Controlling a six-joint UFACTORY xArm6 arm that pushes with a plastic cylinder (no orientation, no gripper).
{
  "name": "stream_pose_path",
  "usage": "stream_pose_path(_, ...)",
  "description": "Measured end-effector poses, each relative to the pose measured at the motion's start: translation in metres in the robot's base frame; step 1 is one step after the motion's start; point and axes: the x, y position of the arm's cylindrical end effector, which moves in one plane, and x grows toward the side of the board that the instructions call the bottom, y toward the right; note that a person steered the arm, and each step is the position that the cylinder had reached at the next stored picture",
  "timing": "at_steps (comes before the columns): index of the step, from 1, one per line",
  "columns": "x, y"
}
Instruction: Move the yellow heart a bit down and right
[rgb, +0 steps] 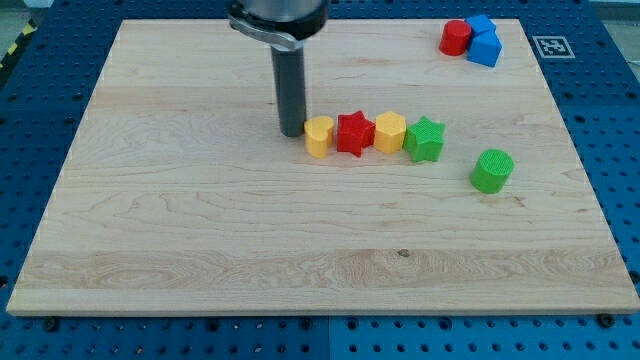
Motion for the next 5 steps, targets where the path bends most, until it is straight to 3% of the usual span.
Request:
stream_pose_path(2,0.077,0.053)
stream_pose_path(3,0.096,0.070)
stream_pose_path(5,0.086,0.061)
